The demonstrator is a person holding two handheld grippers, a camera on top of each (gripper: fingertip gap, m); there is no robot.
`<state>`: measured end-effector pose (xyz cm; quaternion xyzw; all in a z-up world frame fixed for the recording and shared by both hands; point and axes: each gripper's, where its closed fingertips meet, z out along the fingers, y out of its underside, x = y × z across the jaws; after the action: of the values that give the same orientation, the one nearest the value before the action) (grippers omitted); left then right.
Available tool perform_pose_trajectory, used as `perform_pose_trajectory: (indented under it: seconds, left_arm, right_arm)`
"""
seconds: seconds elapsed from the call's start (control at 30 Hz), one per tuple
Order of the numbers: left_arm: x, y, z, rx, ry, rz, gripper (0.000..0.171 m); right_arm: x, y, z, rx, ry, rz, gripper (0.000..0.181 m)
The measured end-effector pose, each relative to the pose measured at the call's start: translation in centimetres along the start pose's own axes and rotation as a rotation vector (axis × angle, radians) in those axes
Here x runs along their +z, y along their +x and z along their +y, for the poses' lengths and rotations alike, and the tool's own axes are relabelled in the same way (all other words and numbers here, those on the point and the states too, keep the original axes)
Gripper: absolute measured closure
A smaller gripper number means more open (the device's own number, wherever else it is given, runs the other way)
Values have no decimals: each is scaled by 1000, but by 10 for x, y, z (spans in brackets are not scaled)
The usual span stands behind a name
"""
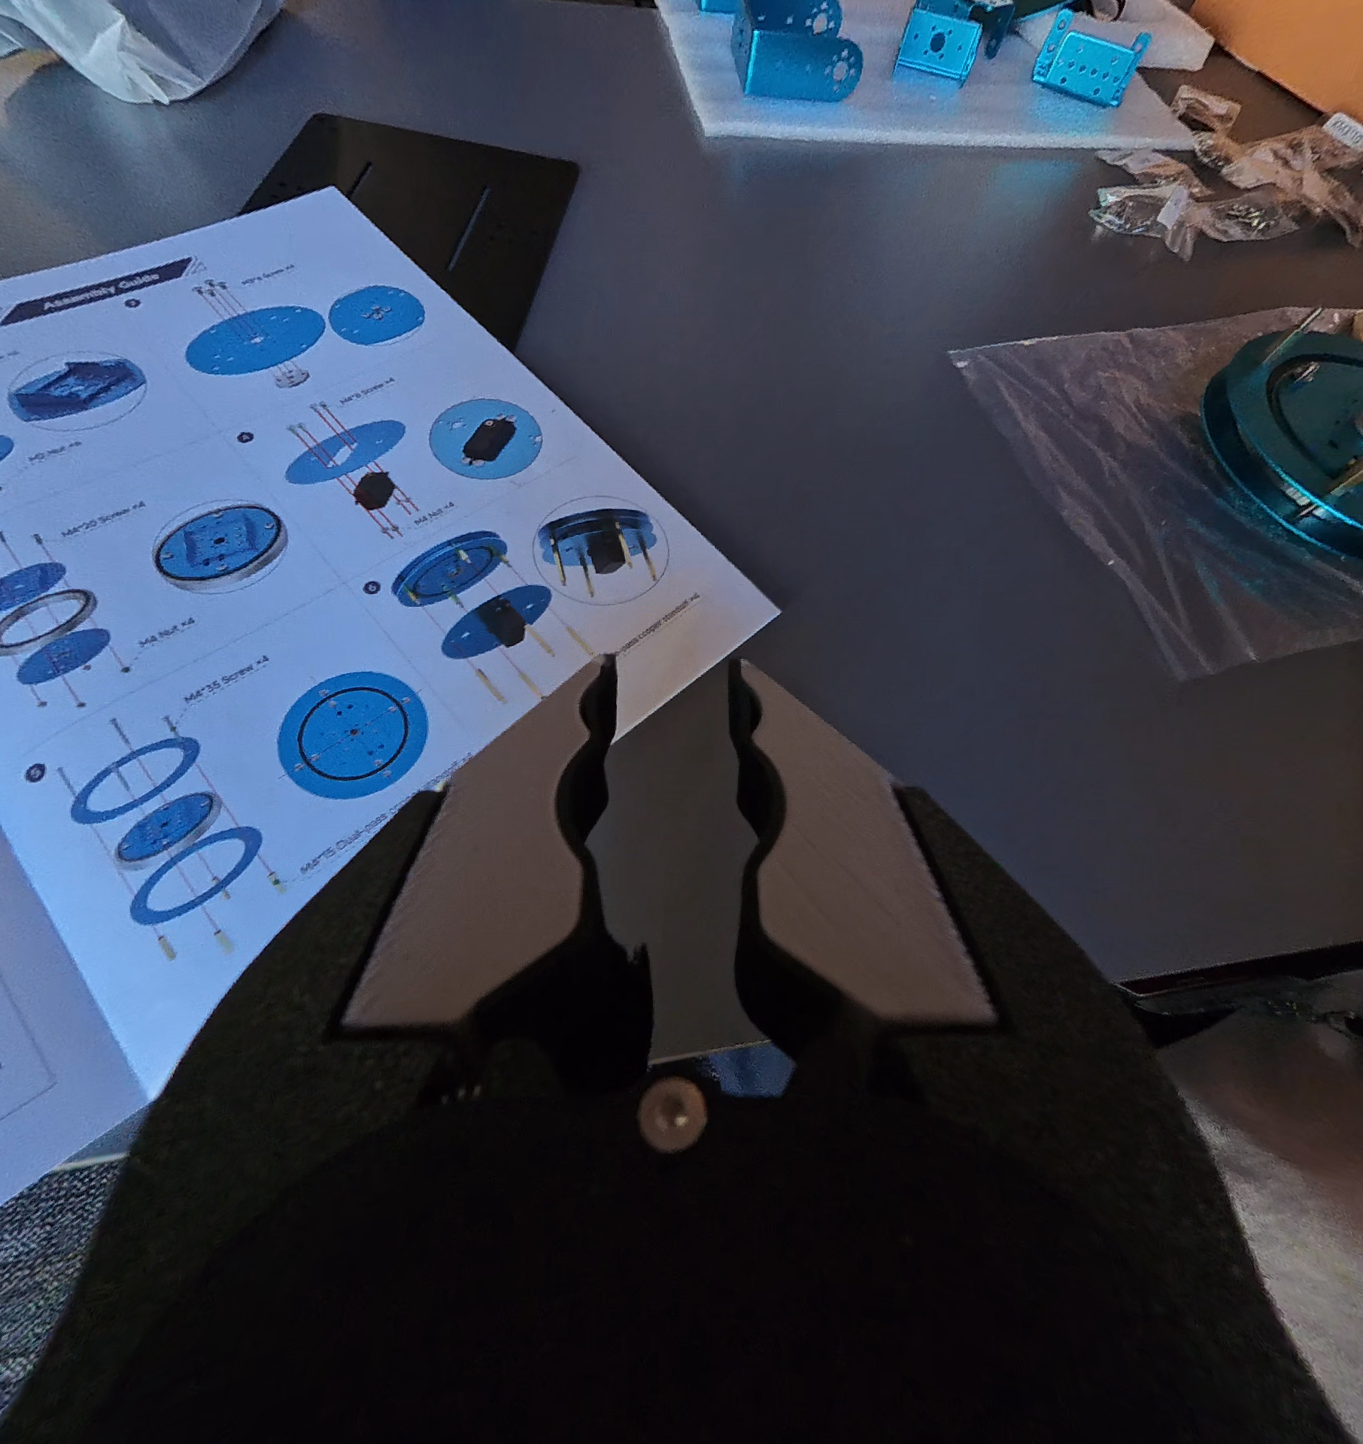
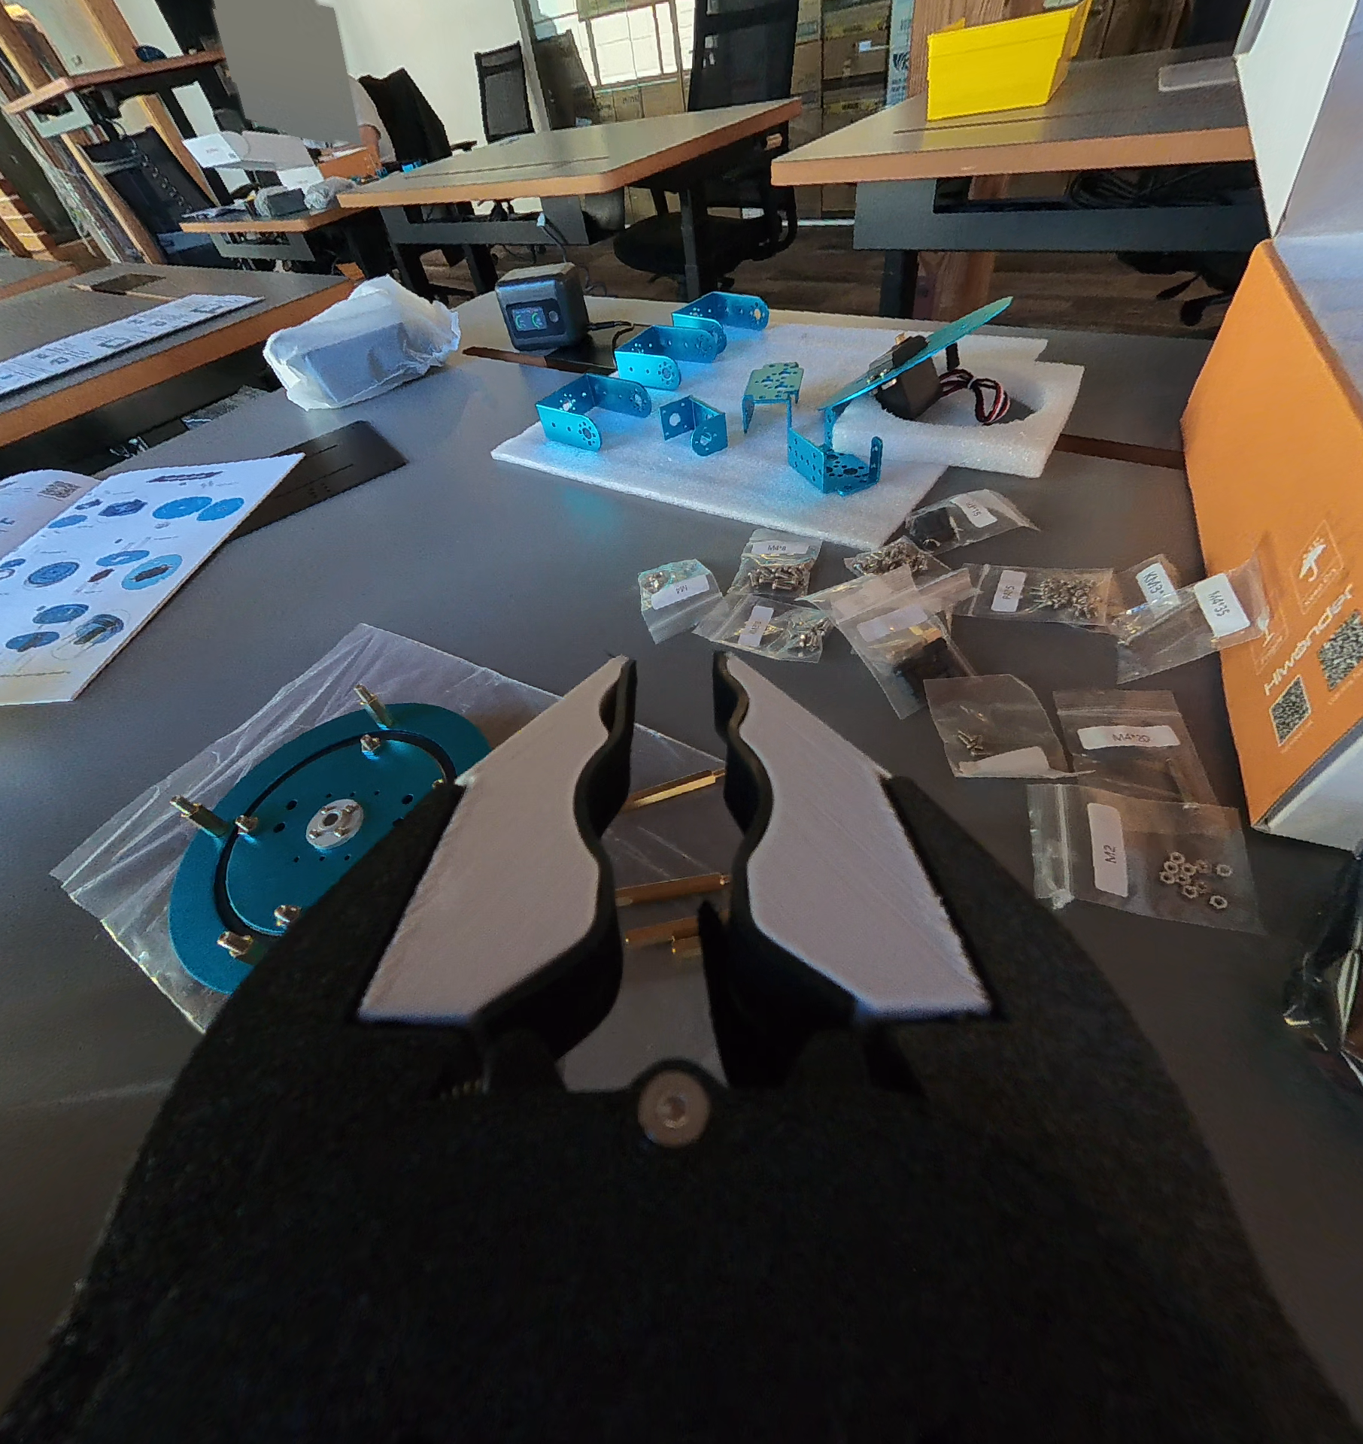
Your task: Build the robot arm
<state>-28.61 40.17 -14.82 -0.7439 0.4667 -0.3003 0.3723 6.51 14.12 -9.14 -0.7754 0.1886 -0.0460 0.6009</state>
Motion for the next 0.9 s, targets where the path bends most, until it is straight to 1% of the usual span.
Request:
perform_pose_trajectory:
  seconds: [0.3, 0.47, 0.57, 0.63, 0.7, 0.77, 0.83, 0.9]
  left_arm:
    - [7, 9, -3, 0, -1, 26, 144]
    - [14, 17, -12, -7, 12, 53, 144]
    - [22, 27, -24, -3, 10, 86, 144]
    - [27, 34, -34, 17, 11, 102, 144]
    - [31, 40, -44, 37, 18, 111, 144]
    - [35, 47, -50, 42, 22, 121, 144]
    - [37, 52, -50, 44, 29, 110, 144]
    - [35, 44, -42, 5, 24, 39, 144]
  right_arm:
    - [3, -5, 5, -25, -26, -13, 163]
    - [8, -12, 12, -49, -62, -36, 163]
    - [12, -22, 18, -55, -108, -107, 163]
    - [14, -31, 25, -56, -188, -181, 160]
    - [15, -34, 20, -115, -213, -208, 159]
    - [15, -35, 10, -220, -230, -235, 159]
    - [20, -27, 1, -304, -260, -221, 159]
    - [27, -24, -5, -319, -287, -236, 159]
